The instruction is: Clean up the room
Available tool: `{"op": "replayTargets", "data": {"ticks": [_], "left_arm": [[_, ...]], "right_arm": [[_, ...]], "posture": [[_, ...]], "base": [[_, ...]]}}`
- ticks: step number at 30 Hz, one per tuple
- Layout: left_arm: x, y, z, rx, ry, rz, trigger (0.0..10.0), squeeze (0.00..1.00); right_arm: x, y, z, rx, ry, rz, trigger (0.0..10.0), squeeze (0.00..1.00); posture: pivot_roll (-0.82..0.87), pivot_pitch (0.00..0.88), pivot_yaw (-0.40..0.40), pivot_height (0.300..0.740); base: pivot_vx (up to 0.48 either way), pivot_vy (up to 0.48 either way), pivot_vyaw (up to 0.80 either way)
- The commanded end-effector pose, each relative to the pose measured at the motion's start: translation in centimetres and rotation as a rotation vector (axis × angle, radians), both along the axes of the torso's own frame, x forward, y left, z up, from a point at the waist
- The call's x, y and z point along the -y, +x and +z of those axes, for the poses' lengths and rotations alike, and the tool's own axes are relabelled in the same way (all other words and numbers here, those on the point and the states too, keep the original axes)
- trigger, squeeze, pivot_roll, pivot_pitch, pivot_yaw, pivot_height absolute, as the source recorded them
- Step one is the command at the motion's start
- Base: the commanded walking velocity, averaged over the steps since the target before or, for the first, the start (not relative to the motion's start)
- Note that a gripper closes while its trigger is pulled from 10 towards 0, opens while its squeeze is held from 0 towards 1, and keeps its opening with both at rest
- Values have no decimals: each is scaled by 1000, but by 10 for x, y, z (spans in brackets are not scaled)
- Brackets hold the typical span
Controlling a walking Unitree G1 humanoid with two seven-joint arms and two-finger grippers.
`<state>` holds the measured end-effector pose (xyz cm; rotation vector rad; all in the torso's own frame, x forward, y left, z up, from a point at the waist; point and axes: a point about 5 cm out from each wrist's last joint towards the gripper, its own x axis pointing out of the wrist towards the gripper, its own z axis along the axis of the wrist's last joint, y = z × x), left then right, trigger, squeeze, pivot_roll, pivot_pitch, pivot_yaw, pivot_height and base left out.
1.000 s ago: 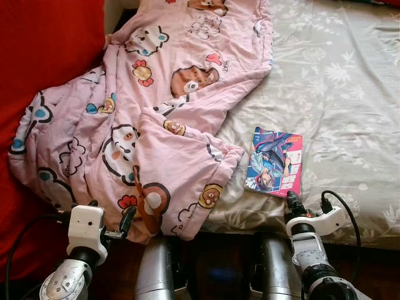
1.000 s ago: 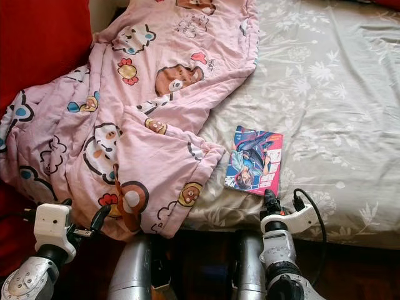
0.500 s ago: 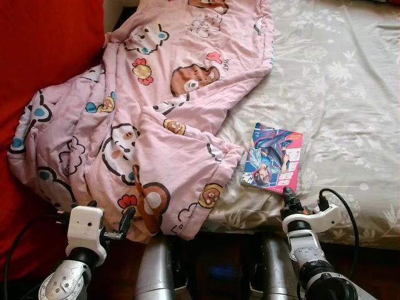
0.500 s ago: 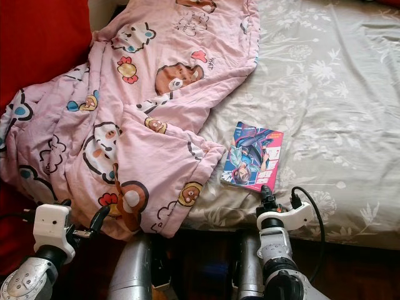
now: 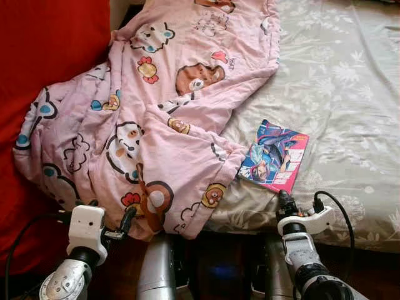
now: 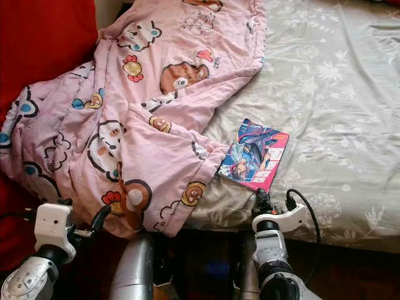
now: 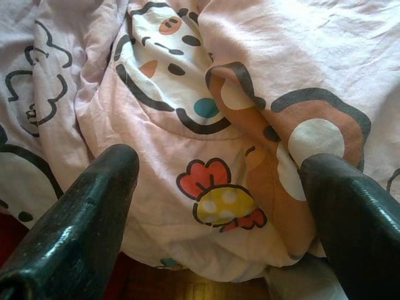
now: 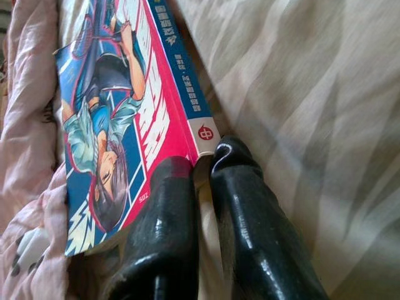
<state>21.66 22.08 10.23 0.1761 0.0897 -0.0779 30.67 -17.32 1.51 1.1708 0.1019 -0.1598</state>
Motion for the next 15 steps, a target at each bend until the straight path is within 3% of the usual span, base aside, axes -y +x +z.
{"op": "replayTargets", "data": {"ticks": [1,9,11,12,15], "left_arm": [[-2,-3,-6,-28,31,4,10000,0],[1,3,-9,-25,22,10,10000,0],[2,5,-10,-19,13,16,10000,0],[3,8,-11,-15,8,21,10000,0],[4,11,-13,-11,0,31,10000,0]], "right_arm": [[-10,-8,-9,-20,-8,38,0,0],[-4,-5,-2,15,-86,-7,0,0],[1,-5,1,11,-196,-24,0,0],[6,-5,6,13,-315,-41,0,0],[10,-3,15,61,-369,-65,0,0]], "posture": [[214,282,97,591],[180,255,81,591],[175,256,77,591],[160,240,70,591],[127,219,53,591]], "base": [[0,0,0],[0,0,0],[0,0,0],[0,0,0],[0,0,0]]}}
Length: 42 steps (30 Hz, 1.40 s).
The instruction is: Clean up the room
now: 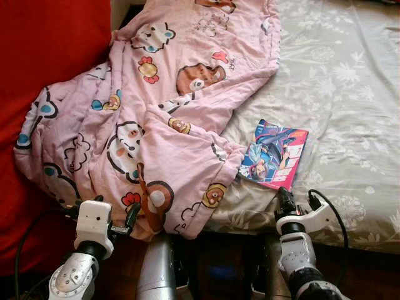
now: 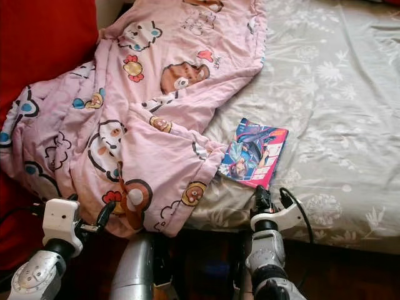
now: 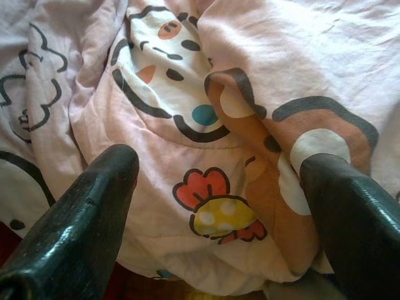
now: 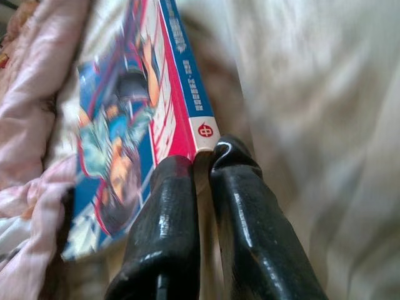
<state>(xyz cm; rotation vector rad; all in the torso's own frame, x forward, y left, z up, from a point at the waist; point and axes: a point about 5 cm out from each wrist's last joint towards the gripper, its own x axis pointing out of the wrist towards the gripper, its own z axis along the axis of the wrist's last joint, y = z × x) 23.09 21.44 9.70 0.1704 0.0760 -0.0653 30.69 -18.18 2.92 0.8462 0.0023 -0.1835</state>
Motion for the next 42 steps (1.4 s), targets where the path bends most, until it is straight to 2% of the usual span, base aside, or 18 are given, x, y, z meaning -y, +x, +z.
{"op": "replayTargets", "data": {"ticks": [1,2,5,6,7,12,15,20,25,29,30,34,38,42], "left_arm": [[-3,-3,-8,-26,6,19,10000,0],[-3,-1,-10,-25,-2,30,10000,0],[-2,2,-15,-26,-18,49,10000,0],[1,6,-17,-20,-31,55,10000,0],[2,7,-18,-17,-35,55,10000,0],[11,14,-21,-6,-60,56,10000,0],[18,17,-25,-5,-77,50,10000,0],[20,19,-28,5,-84,56,10000,0],[17,18,-29,10,-84,68,10000,0],[16,17,-32,10,-82,73,10000,0],[16,17,-32,10,-82,73,10000,0],[16,17,-32,10,-78,71,10000,0],[13,16,-32,11,-65,68,10000,0],[13,16,-33,9,-61,66,10000,0]], "right_arm": [[2,-4,1,13,-37,-15,0,0],[2,-3,9,63,-86,-6,0,0],[1,-5,16,81,-204,36,0,0],[0,-8,18,91,-262,62,4510,0],[0,-10,18,92,-294,71,10000,0],[3,-18,22,93,-381,65,10000,0],[5,-20,32,99,-437,60,10000,0],[5,-24,40,93,-436,47,10000,0],[5,-33,34,41,-428,38,10000,0],[3,-43,14,-74,-388,73,10000,0],[3,-43,14,-74,-388,73,10000,0],[7,-52,-11,-211,-267,53,10000,0],[18,-65,-35,-321,-130,-17,10000,0],[29,-76,-50,-407,-131,-68,10000,0]], "posture": [[127,219,53,591],[112,207,45,591],[90,175,27,591],[83,162,18,591],[77,157,13,591],[41,136,-8,591],[24,119,-21,591],[25,110,-33,591],[22,115,-37,591],[17,129,-39,591],[17,129,-39,591],[20,132,-36,591],[25,139,-28,591],[27,139,-25,591]], "base": [[0,0,0],[0,0,0],[0,0,0],[0,0,0],[0,0,0],[0,0,0],[0,0,0],[0,0,0],[0,0,0],[0,0,0],[0,0,0],[0,0,0],[0,0,0],[0,0,0]]}}
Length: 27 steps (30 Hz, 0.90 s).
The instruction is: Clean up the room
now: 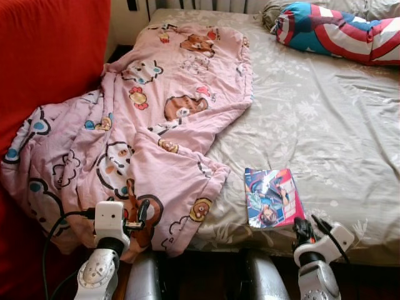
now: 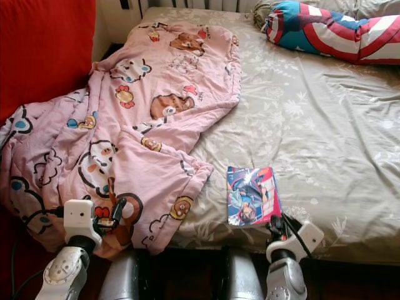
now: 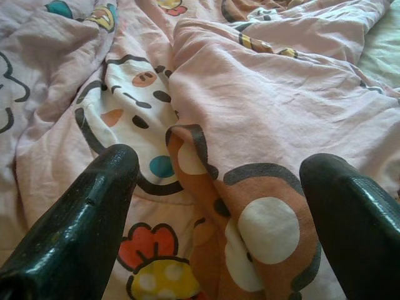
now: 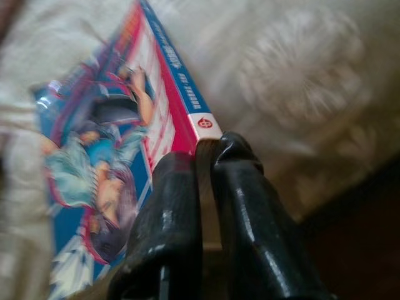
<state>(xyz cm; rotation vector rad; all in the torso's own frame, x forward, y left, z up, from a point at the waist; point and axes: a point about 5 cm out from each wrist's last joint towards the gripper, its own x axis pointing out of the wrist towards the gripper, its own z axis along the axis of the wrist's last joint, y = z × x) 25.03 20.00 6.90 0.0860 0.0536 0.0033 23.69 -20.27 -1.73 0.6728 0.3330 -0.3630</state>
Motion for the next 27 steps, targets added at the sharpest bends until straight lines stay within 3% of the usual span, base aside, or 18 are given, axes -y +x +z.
{"op": "replayTargets", "data": {"ticks": [1,5,9,10,11,16,17,18,19,20,21,22,27], "left_arm": [[-2,-4,-5,-19,24,-7,10000,0],[-1,-4,-7,-22,36,-22,10000,0],[-1,-5,-7,-26,44,-31,10000,0],[-1,-5,-6,-27,48,-32,10000,0],[-1,-5,-6,-27,50,-33,10000,0],[-4,-6,-6,-31,61,-34,10000,0],[-5,-7,-6,-31,63,-34,10000,0],[-6,-8,-6,-32,66,-35,10000,0],[-7,-8,-6,-32,70,-36,10000,0],[-7,-8,-6,-33,72,-38,10000,0],[-7,-8,-6,-34,74,-39,10000,0],[-7,-9,-7,-36,79,-43,10000,0],[-8,-10,-7,-40,81,-47,10000,0]], "right_arm": [[12,-10,-9,-52,1,-69,10000,0],[21,-16,-19,-100,67,-141,10000,0],[27,-18,-25,-141,53,-158,10000,0],[29,-18,-25,-145,56,-166,10000,506],[30,-18,-25,-145,58,-173,10000,549],[30,-13,-23,-121,61,-173,10000,463],[31,-12,-21,-106,64,-177,10000,0],[33,-10,-18,-61,75,-194,10000,0],[35,-8,-15,-13,84,-213,10000,137],[36,-8,-14,0,83,-220,10000,678],[37,-8,-14,5,82,-225,10000,678],[39,-7,-11,39,81,-243,10000,1000],[43,-6,-7,91,91,-266,10000,1000]], "posture": [[32,143,-18,591],[35,145,-11,591],[38,145,-8,591],[49,147,-5,591],[51,148,-4,591],[53,152,-1,591],[55,152,1,591],[56,154,3,591],[57,154,4,591],[57,154,4,591],[57,154,4,591],[58,155,8,591],[56,158,12,591]], "base": [[0,0,0],[0,0,0],[0,0,0],[0,0,0],[0,0,0],[0,0,0],[0,0,0],[0,0,0],[0,0,0],[0,0,0],[0,0,0],[0,0,0],[0,0,0]]}}
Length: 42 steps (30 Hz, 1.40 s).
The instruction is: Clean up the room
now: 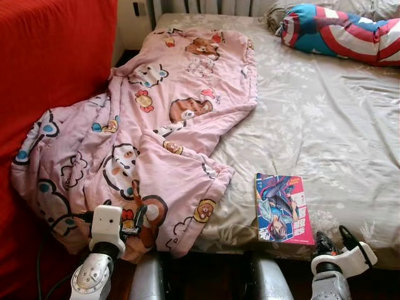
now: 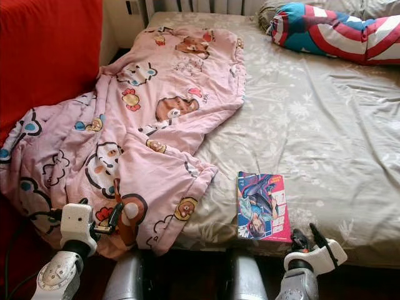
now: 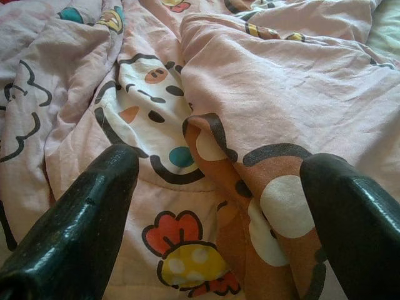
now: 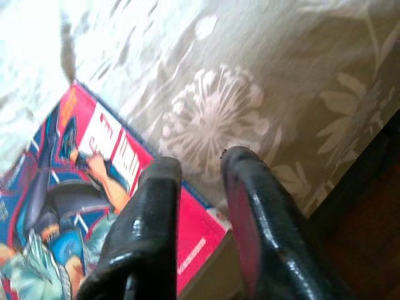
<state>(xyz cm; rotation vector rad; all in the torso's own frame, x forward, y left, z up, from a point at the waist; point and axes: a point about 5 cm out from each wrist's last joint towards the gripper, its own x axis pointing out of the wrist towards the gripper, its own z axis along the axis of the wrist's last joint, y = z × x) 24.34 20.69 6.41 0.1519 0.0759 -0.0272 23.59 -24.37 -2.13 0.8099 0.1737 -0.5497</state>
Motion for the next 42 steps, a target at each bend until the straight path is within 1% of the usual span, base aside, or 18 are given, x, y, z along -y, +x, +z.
{"op": "replayTargets", "data": {"ticks": [1,6,9,10,11,13,15,16,17,19,24,27,29,34,37,40,42], "left_arm": [[-1,-3,-2,-16,16,-15,10000,0],[-1,-4,-3,-21,20,-18,10000,0],[-1,-5,-3,-25,22,-22,10000,0],[-1,-5,-4,-26,23,-23,10000,0],[-2,-6,-4,-27,25,-25,10000,0],[-2,-6,-3,-26,27,-27,10000,0],[-3,-6,-2,-26,28,-27,10000,0],[-4,-7,-1,-25,31,-26,10000,0],[-5,-8,-1,-25,32,-26,10000,0],[-5,-8,0,-26,34,-27,10000,0],[-12,-17,2,-44,67,-43,10000,0],[-14,-18,3,-46,72,-45,10000,0],[-17,-21,5,-54,86,-50,10000,0],[-17,-24,4,-70,95,-64,10000,0],[-16,-25,5,-73,105,-76,10000,0],[-16,-25,5,-75,105,-80,10000,0],[-15,-24,5,-77,106,-86,10000,0]], "right_arm": [[2,-5,-3,-5,12,-21,10000,1000],[7,-6,-3,3,8,-28,10000,1000],[8,-9,-6,-21,9,-24,10000,1000],[7,-8,-7,-13,22,-13,10000,1000],[0,-6,-8,-1,44,31,10000,1000],[-7,-3,-8,6,61,69,10000,1000],[-8,-2,-8,5,64,68,10000,1000],[-7,0,-8,0,72,61,10000,710],[-7,1,-8,-3,76,56,10000,0],[-7,1,-8,-5,81,52,10000,0],[-3,12,-1,18,115,17,10000,0],[-2,13,0,23,115,18,10000,0],[4,14,3,43,116,-7,10000,0],[9,12,3,51,124,-34,10000,0],[13,8,1,61,135,-57,10000,0],[12,5,-2,58,145,-57,10000,0],[8,2,-5,62,160,-35,10000,0]], "posture": [[56,158,12,591],[58,161,17,591],[60,162,19,591],[63,164,20,591],[64,165,20,591],[71,169,22,591],[75,173,24,591],[86,185,32,591],[86,185,32,591],[92,194,39,591],[128,225,70,591],[131,233,74,591],[140,255,91,591],[141,264,99,591],[143,269,105,591],[140,266,106,591],[143,263,108,591]], "base": [[0,0,0],[0,0,0],[0,0,0],[0,0,0],[0,0,0],[0,0,0],[0,0,0],[0,0,0],[0,0,0],[0,0,0],[0,0,0],[0,0,0],[0,0,0],[0,0,0],[0,0,0],[0,0,0],[0,0,0]]}}
